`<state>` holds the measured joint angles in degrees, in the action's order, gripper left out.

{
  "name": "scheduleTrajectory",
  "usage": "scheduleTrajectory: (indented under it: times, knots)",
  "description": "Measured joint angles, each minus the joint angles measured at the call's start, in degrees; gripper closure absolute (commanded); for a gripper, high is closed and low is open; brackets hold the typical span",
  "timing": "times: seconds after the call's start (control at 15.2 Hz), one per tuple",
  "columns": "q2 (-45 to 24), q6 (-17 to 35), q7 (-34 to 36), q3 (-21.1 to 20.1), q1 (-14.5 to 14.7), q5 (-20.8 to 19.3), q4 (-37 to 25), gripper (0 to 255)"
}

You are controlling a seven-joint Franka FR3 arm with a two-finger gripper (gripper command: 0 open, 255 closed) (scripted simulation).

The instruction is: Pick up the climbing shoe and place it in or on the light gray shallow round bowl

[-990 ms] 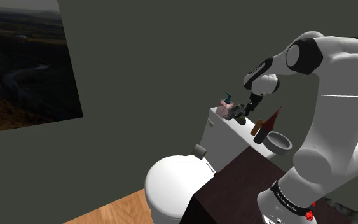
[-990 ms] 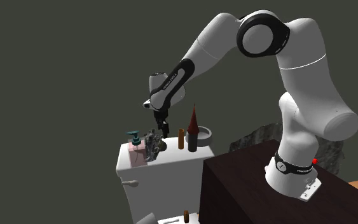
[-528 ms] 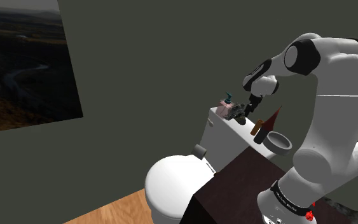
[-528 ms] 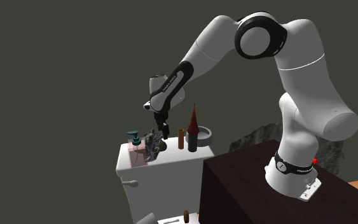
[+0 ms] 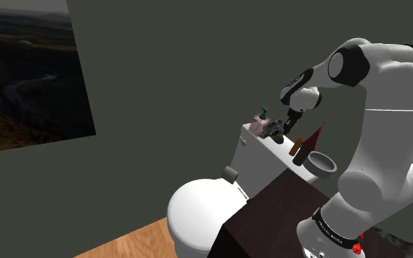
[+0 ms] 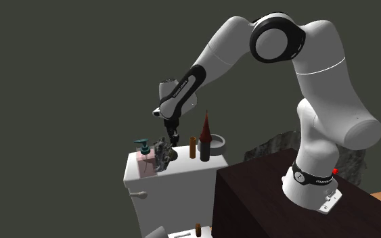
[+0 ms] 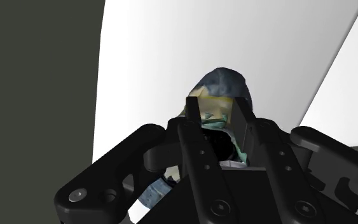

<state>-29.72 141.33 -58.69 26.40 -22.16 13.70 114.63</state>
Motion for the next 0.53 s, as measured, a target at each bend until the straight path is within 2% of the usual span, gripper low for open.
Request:
scheduleTrajectory:
  times: [0.53]
  knots:
    - [2.3, -2.2, 0.8, 1.0, 0.8, -1.3, 0.0, 255]
